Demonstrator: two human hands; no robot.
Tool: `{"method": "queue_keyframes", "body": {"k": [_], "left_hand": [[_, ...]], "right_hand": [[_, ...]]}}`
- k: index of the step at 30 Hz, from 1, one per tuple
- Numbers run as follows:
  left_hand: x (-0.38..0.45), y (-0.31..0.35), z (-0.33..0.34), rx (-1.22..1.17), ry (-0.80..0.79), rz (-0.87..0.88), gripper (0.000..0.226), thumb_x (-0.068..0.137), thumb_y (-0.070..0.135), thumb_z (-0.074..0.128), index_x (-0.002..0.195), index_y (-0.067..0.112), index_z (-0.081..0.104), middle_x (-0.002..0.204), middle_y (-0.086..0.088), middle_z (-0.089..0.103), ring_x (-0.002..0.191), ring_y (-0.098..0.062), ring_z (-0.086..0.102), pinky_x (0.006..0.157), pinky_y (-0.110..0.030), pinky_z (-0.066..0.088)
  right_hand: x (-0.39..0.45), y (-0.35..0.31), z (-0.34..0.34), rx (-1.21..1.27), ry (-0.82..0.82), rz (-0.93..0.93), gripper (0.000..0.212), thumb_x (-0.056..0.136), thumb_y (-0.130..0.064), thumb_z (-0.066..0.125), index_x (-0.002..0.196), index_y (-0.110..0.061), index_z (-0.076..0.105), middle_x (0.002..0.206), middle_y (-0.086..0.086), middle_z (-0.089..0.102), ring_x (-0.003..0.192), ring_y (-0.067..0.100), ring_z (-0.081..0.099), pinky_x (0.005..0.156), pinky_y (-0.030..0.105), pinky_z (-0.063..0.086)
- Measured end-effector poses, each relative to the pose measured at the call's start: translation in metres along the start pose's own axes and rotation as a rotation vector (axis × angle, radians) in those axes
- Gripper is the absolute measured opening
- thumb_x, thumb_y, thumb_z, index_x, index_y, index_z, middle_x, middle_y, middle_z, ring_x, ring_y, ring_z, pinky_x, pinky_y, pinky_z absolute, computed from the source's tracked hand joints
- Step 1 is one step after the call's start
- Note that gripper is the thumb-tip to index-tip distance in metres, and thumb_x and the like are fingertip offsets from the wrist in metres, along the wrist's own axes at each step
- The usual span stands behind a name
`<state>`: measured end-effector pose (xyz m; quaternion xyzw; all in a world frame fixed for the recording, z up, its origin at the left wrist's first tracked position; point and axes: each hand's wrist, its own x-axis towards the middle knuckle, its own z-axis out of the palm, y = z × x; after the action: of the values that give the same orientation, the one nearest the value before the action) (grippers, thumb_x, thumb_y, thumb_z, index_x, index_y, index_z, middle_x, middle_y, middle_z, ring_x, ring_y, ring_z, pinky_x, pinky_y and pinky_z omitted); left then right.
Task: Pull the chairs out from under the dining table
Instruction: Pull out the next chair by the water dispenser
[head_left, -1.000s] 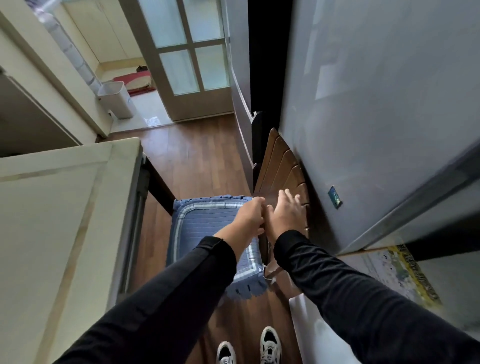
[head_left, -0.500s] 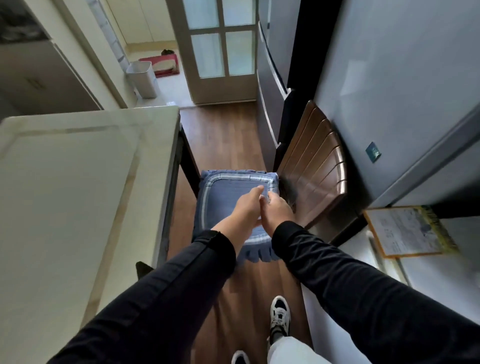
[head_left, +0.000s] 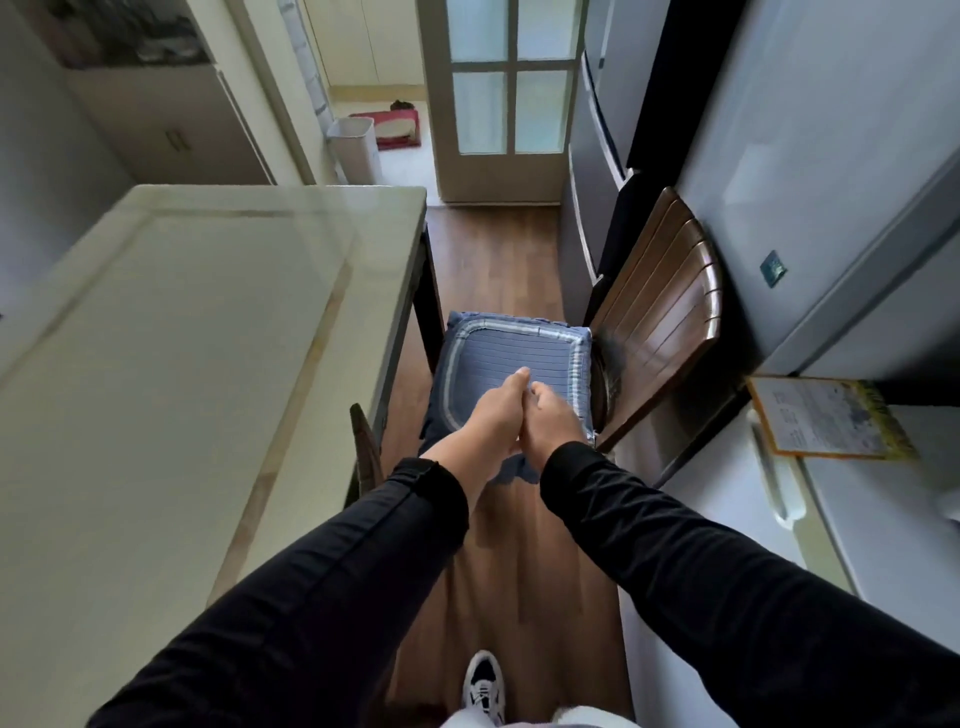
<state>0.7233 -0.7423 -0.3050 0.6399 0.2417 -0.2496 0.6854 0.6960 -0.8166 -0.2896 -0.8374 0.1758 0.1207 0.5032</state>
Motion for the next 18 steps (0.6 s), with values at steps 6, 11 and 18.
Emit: {"method": "queue_keyframes", "body": {"k": [6,11,18], "left_hand": [[-0.046,-0.026,0.008,-0.078,0.119,0.051,0.041,0.090,0.052,0.053,0.079,0.015,0.069,0.080,-0.004,0.072,0.078,-0.026,0.068,0.081,-0.040,0.054],[-0.075,-0.057,0.001,0.017,0.185,0.143,0.036,0.093,0.050,0.048,0.087,0.019,0.063,0.093,0.000,0.067,0.099,-0.023,0.065,0.096,-0.039,0.049],[-0.114,-0.085,-0.053,0.260,0.332,0.355,0.034,0.095,0.037,0.046,0.100,0.013,0.069,0.103,-0.010,0.071,0.103,-0.029,0.065,0.097,-0.046,0.048]], "right_hand": [[-0.034,0.022,-0.005,0.023,-0.093,-0.040,0.051,0.098,-0.046,0.032,0.126,-0.008,0.052,0.127,0.021,0.059,0.116,0.037,0.058,0.099,0.052,0.047],[-0.063,0.050,0.004,-0.029,-0.126,-0.044,0.050,0.098,-0.042,0.036,0.126,-0.005,0.053,0.130,0.019,0.059,0.121,0.033,0.054,0.104,0.045,0.042],[-0.111,0.066,0.041,-0.087,-0.211,-0.046,0.046,0.098,-0.042,0.036,0.118,-0.006,0.057,0.125,0.015,0.062,0.117,0.031,0.055,0.100,0.040,0.043]]}}
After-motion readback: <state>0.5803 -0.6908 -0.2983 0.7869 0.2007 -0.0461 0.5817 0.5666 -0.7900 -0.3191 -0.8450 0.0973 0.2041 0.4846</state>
